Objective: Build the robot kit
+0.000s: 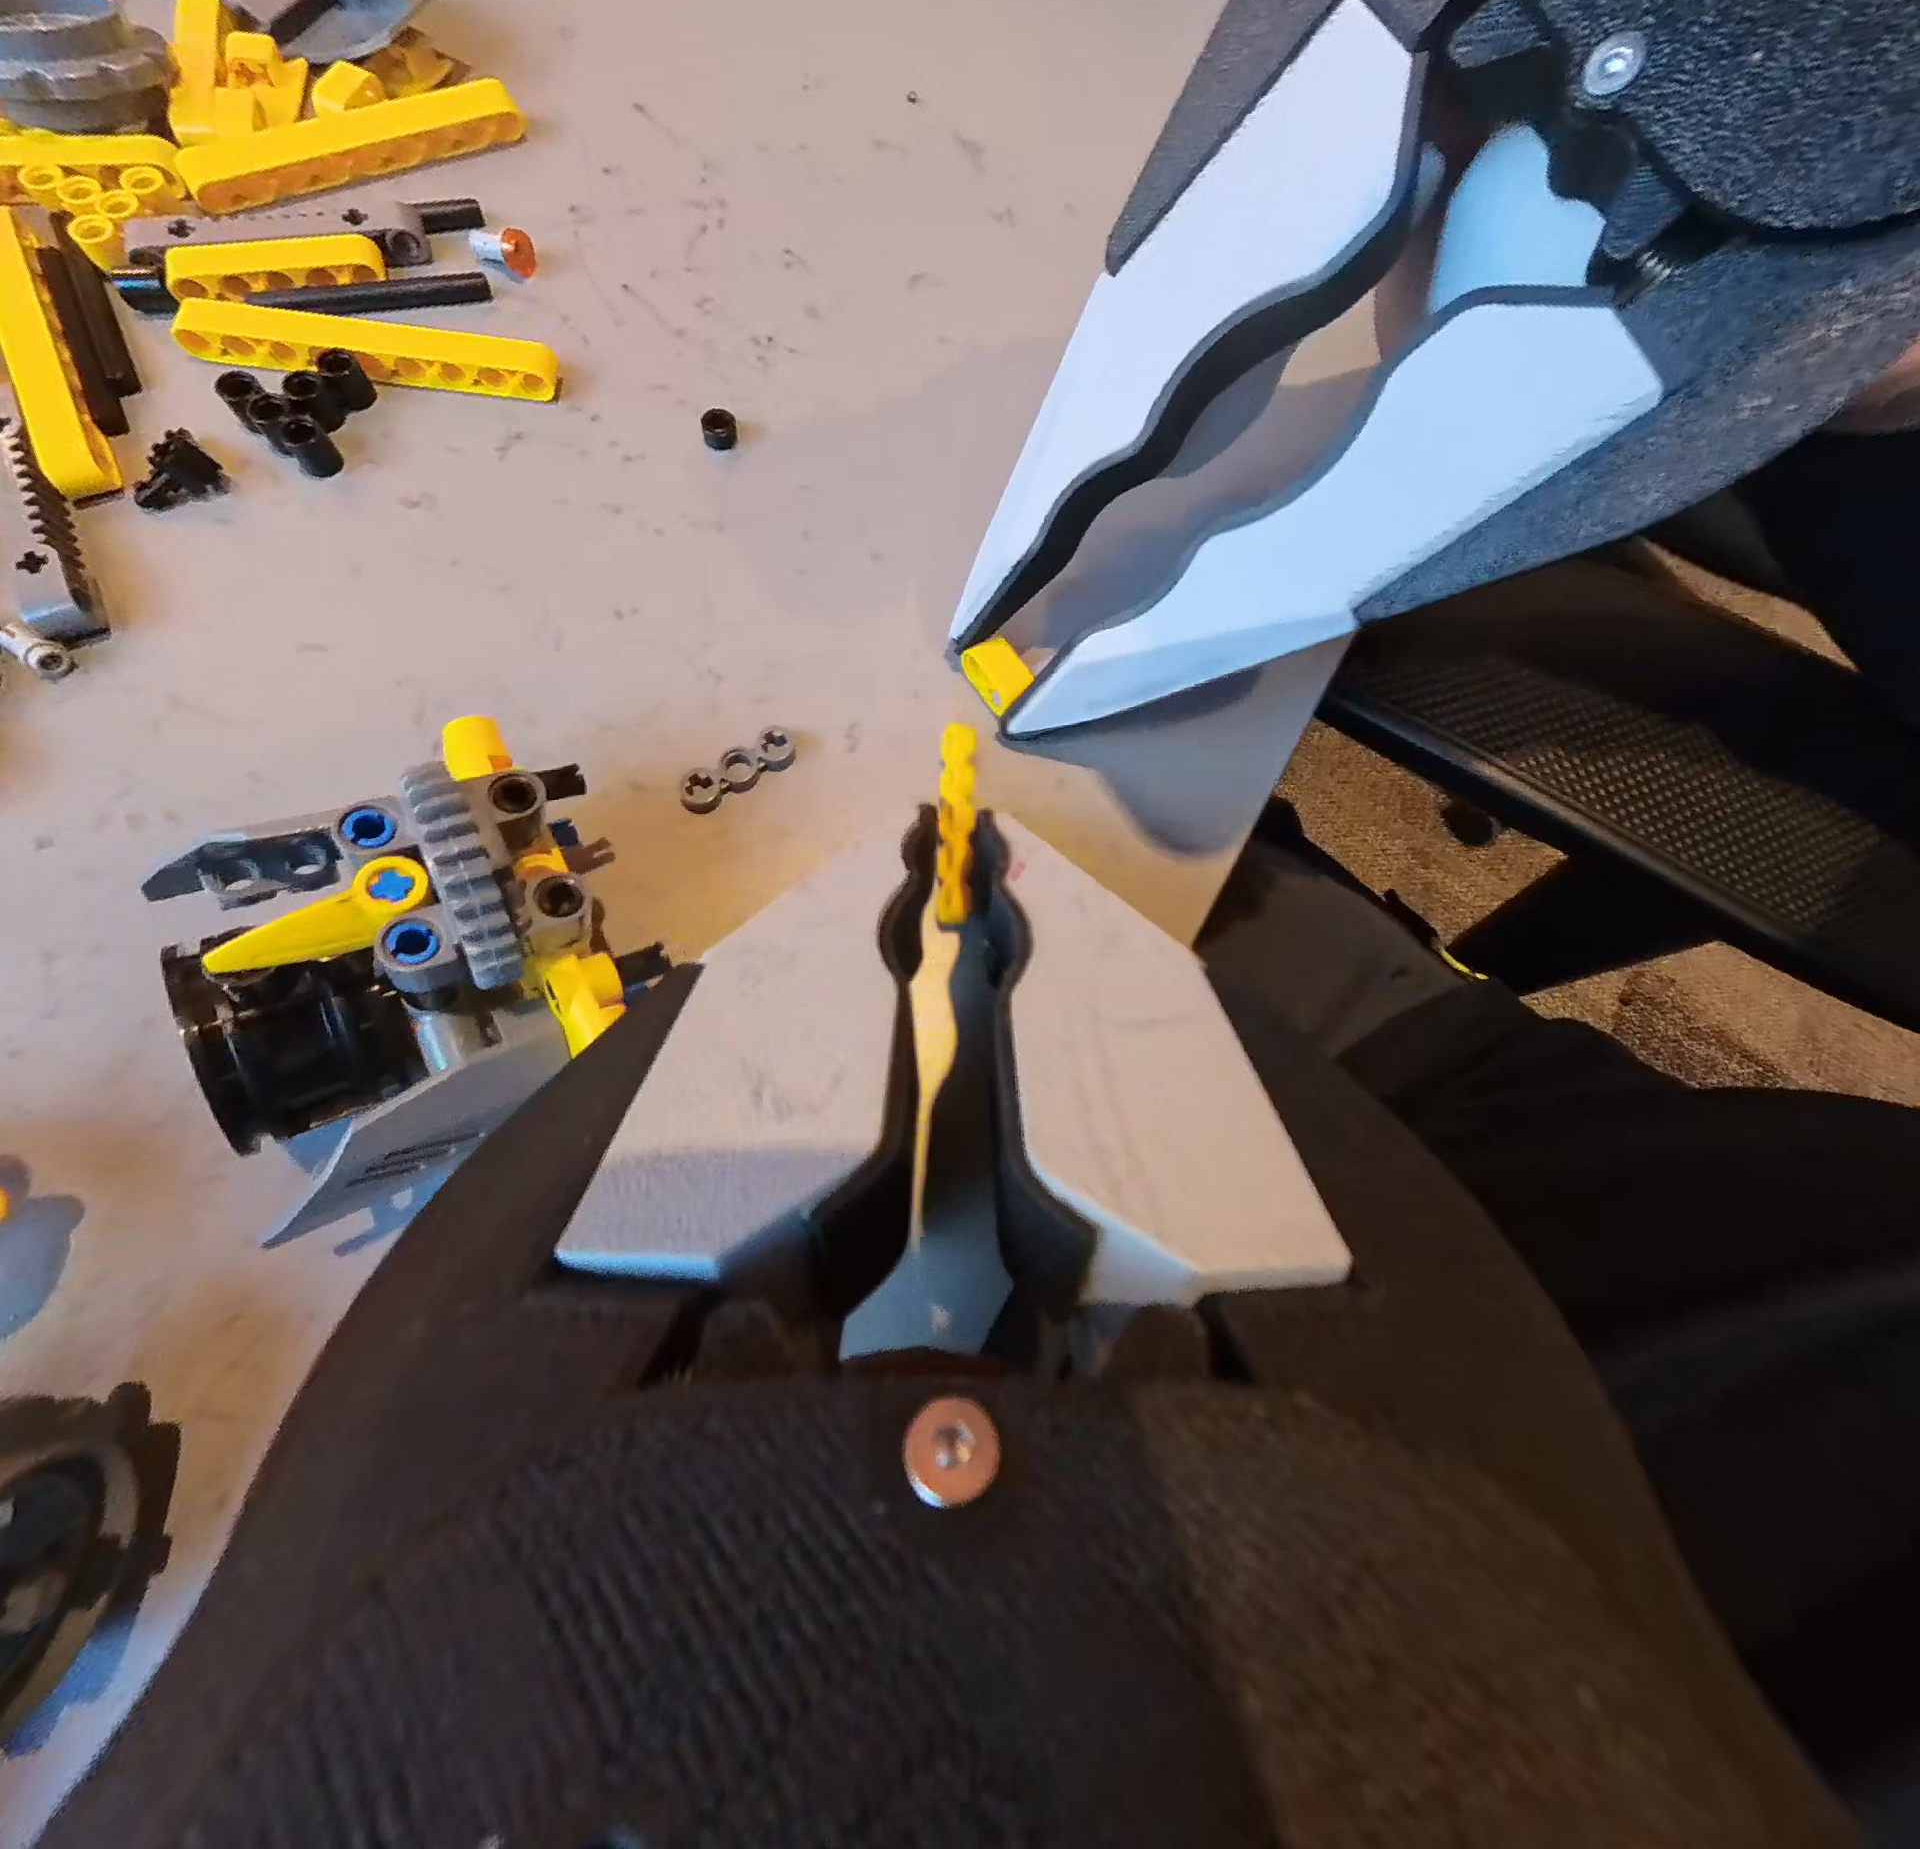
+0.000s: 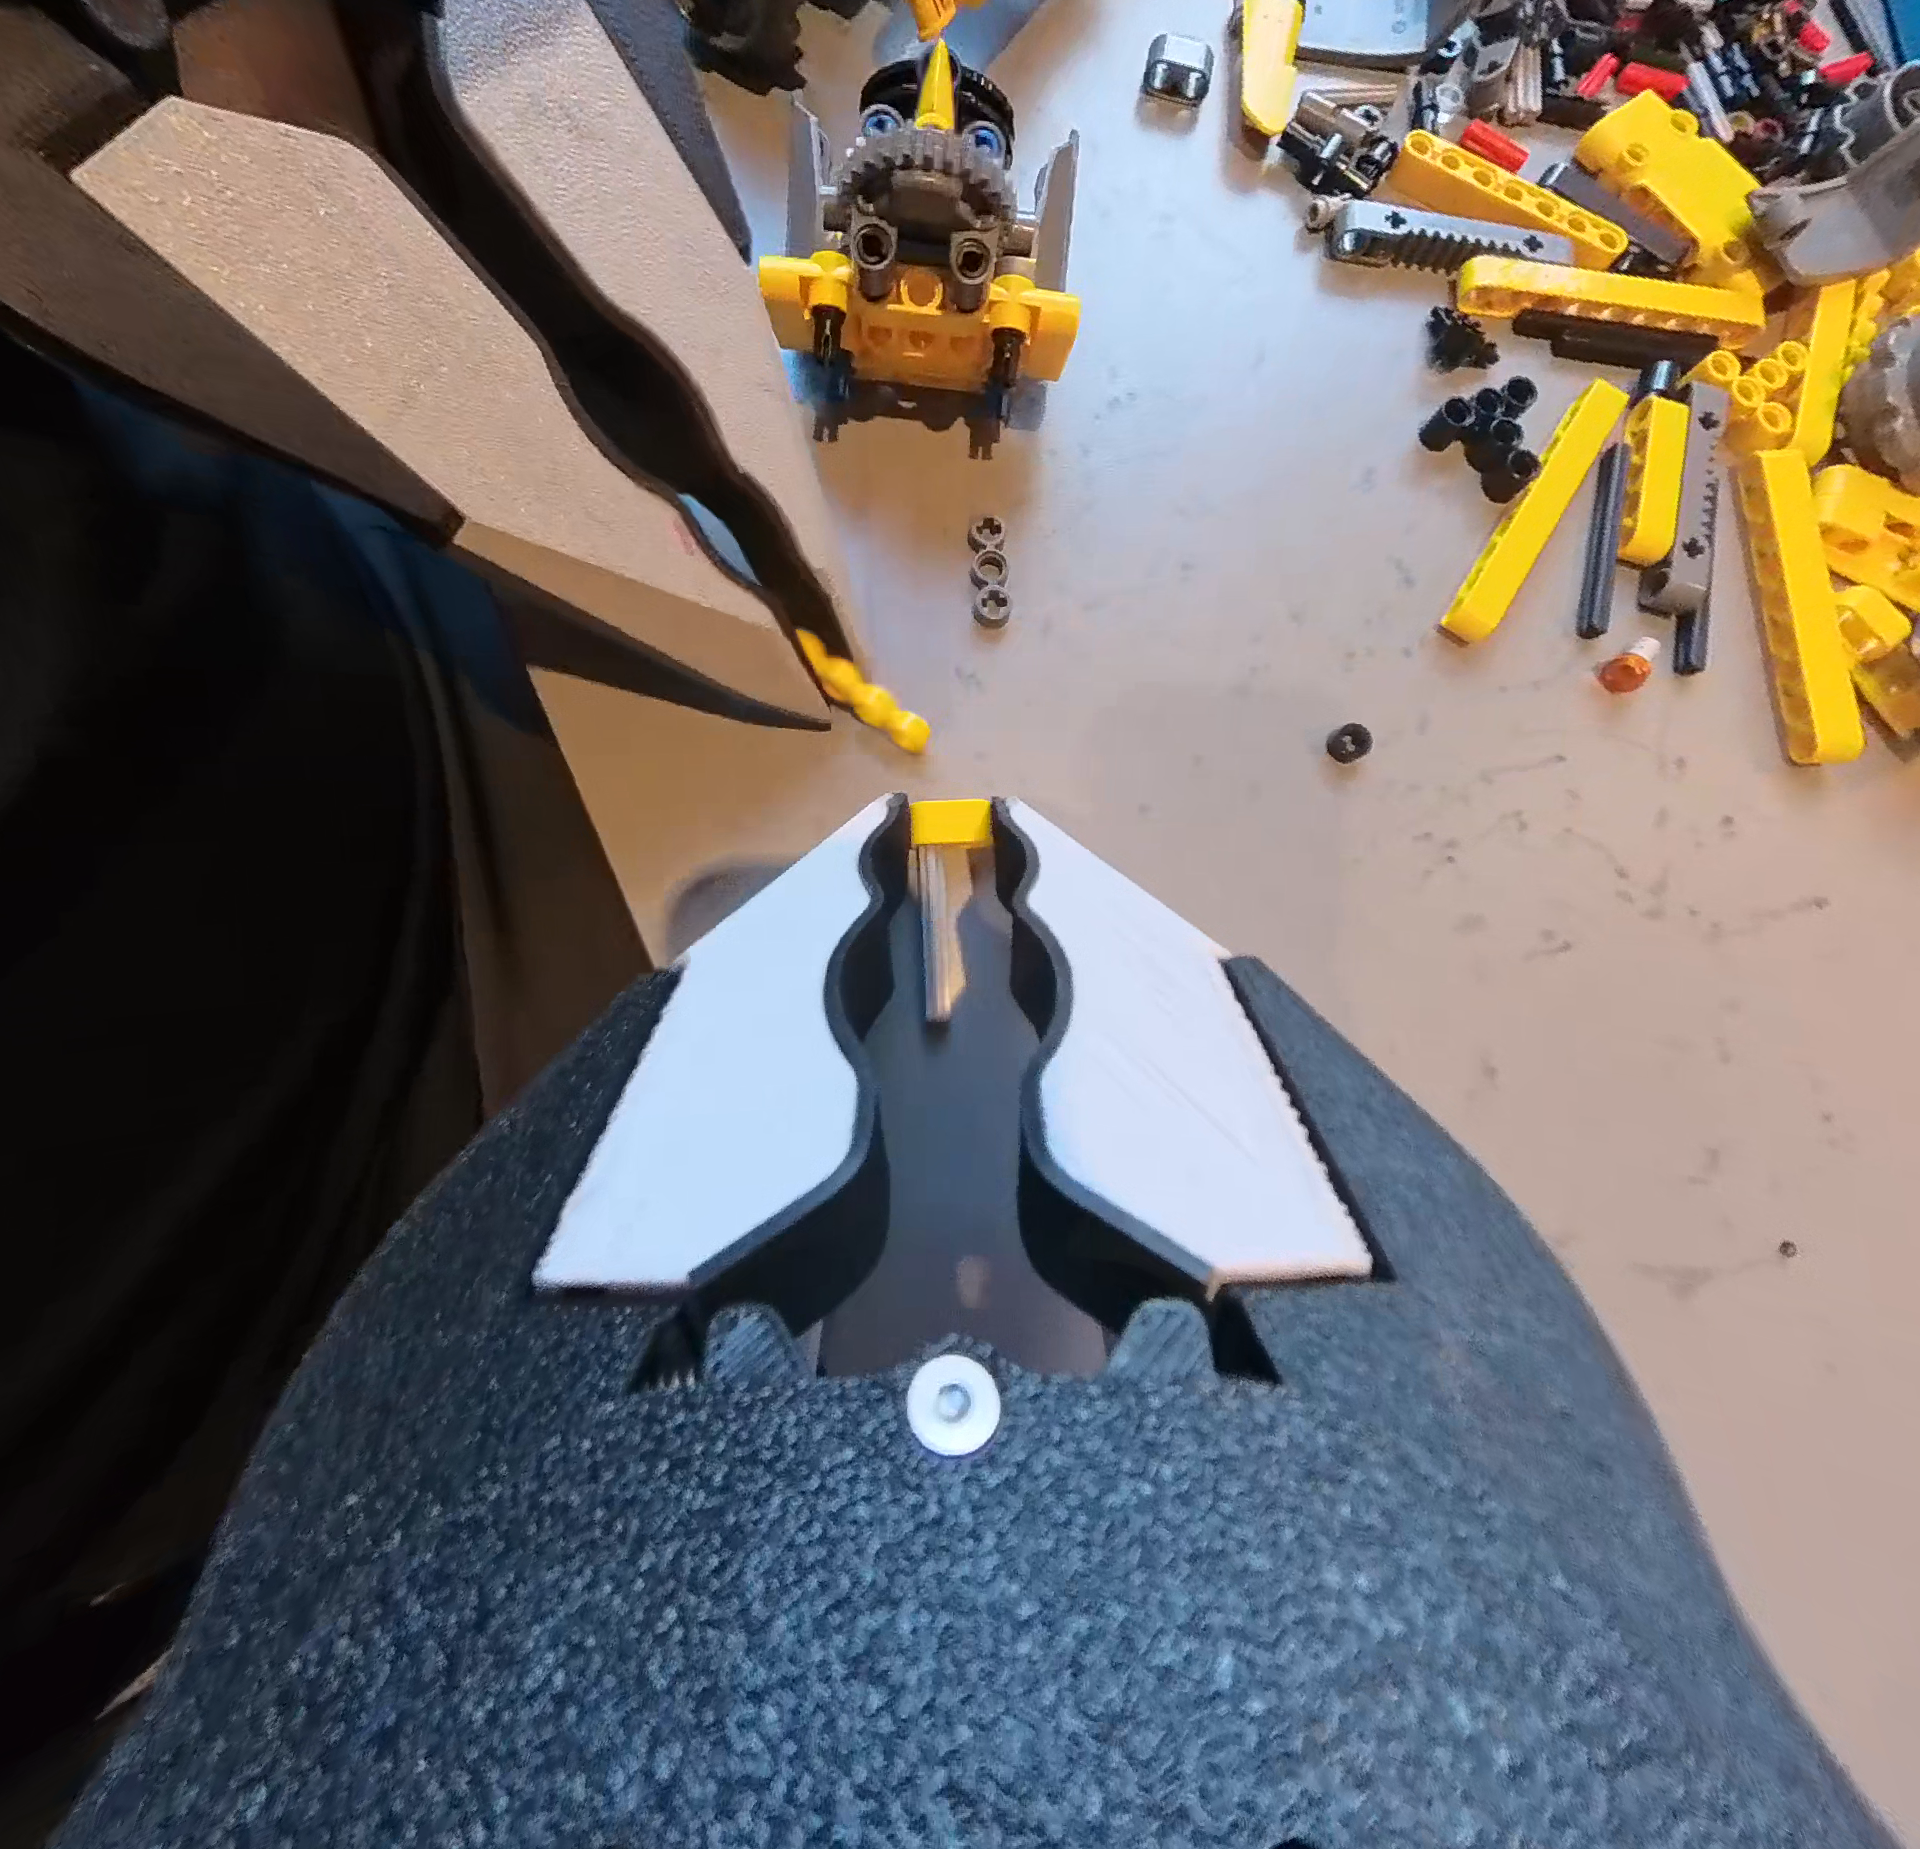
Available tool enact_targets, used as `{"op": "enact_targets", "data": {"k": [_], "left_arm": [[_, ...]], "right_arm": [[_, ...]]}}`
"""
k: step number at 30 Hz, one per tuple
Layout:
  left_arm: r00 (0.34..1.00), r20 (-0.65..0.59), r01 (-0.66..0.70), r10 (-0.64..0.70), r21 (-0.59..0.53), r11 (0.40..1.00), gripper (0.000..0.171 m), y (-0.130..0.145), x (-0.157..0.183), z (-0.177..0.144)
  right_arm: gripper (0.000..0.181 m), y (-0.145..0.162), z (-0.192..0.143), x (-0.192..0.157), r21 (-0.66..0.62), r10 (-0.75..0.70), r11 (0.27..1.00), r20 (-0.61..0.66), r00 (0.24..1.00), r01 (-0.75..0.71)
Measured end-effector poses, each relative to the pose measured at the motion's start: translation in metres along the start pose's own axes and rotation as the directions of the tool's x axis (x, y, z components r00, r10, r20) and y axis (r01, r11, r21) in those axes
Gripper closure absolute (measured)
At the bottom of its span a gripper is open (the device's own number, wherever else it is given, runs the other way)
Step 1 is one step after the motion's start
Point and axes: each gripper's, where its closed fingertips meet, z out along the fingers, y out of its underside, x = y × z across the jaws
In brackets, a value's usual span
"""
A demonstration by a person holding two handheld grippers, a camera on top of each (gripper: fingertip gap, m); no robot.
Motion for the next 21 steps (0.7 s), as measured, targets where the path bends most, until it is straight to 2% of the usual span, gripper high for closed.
{"op": "enact_targets", "data": {"k": [7, 12, 16, 21], "left_arm": [[1.000, -0.006, -0.028, 0.028, -0.009, 1.000, 0.160, 0.0012, 0.0041, 0.0001], [0.994, 0.022, -0.109, 0.109, -0.018, 0.994, 0.156, 0.0031, 0.0050, -0.0040], [0.988, 0.024, -0.151, 0.152, -0.026, 0.988, 0.170, 0.0039, 0.0062, -0.0051], [0.995, -0.013, -0.102, 0.102, -0.022, 0.995, 0.170, 0.0021, 0.0068, -0.0029]], "right_arm": [[0.166, 0.0000, -0.0006, -0.0011, 0.009, 0.017, 1.000, -0.023, 1.000, -0.016], [0.165, 0.0009, -0.0025, -0.0026, 0.014, 0.003, 1.000, -0.020, 1.000, -0.003], [0.161, 0.0001, -0.0022, -0.0043, 0.023, -0.010, 1.000, -0.009, 1.000, 0.010], [0.157, -0.0029, -0.0050, -0.0055, 0.053, -0.024, 0.998, 0.005, 1.000, 0.024]]}}
